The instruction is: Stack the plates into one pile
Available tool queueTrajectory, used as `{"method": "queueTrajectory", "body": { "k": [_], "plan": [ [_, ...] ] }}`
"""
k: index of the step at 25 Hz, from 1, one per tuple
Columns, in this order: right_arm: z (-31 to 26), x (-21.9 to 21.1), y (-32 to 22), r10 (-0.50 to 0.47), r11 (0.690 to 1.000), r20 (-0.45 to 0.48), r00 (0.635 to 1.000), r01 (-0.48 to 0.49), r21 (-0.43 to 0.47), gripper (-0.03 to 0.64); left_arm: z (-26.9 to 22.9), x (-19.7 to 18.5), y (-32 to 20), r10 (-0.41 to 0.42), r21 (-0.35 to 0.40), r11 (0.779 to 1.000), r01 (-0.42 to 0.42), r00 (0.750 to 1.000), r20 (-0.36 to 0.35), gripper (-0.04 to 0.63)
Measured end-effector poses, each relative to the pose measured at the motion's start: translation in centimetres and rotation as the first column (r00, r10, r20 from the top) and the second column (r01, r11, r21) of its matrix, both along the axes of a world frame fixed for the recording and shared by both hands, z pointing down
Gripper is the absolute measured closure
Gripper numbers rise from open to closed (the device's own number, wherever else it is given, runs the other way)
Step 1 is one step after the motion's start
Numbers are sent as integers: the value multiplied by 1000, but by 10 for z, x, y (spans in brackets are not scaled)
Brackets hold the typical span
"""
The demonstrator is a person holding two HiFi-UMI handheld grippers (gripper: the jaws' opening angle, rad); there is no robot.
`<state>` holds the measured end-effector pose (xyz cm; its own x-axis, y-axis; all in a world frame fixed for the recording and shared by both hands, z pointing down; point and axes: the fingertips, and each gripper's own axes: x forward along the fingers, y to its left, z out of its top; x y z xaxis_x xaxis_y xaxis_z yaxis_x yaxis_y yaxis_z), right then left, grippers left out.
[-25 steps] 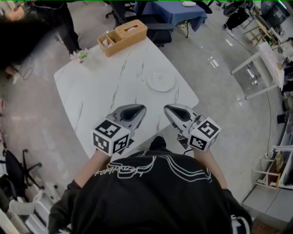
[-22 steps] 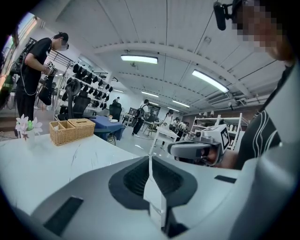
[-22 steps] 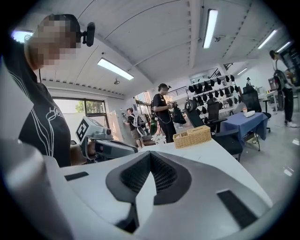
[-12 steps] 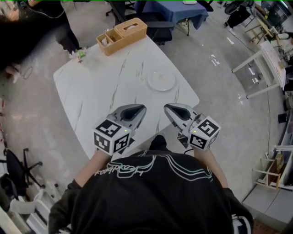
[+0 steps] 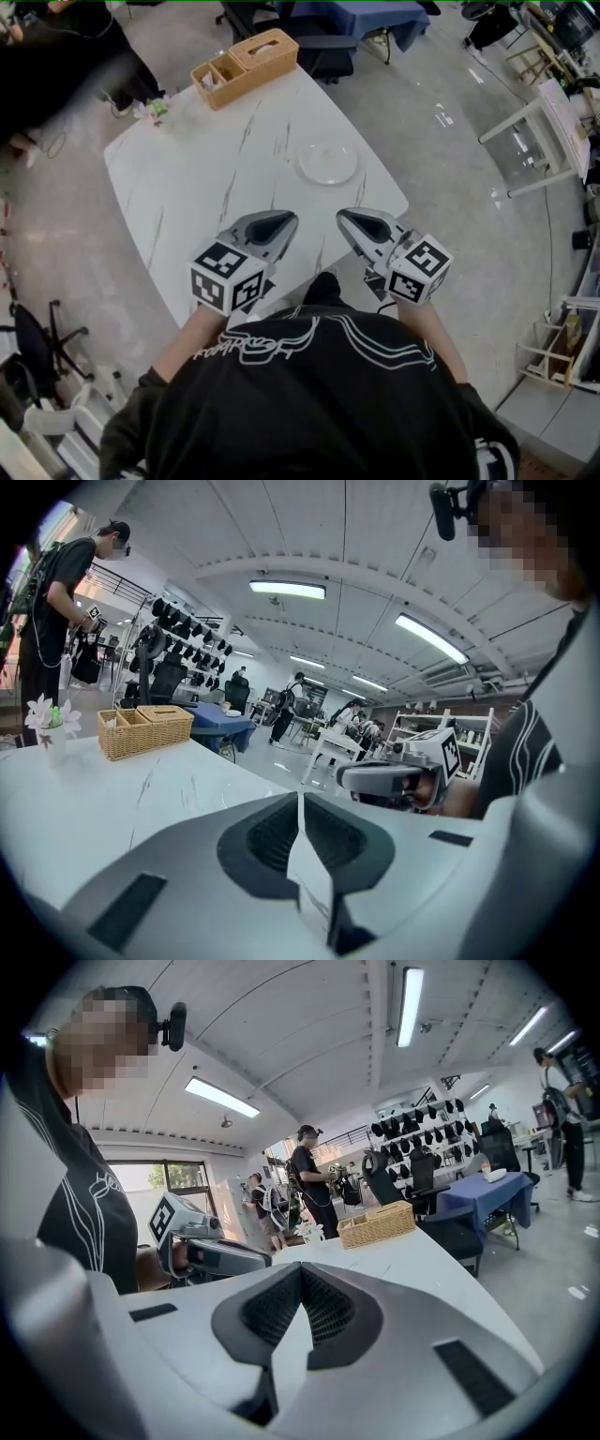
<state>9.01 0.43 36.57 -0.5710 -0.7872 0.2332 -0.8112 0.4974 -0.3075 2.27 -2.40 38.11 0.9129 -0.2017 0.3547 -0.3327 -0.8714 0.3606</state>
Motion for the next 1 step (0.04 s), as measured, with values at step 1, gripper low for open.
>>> {"method": "queueTrajectory", "body": {
  "k": [1],
  "plan": [
    [1, 2, -2, 2, 1000, 0, 1000, -2, -2, 591, 1, 2, -2, -1, -1, 1000, 1, 1000, 2, 557]
  ]
}}
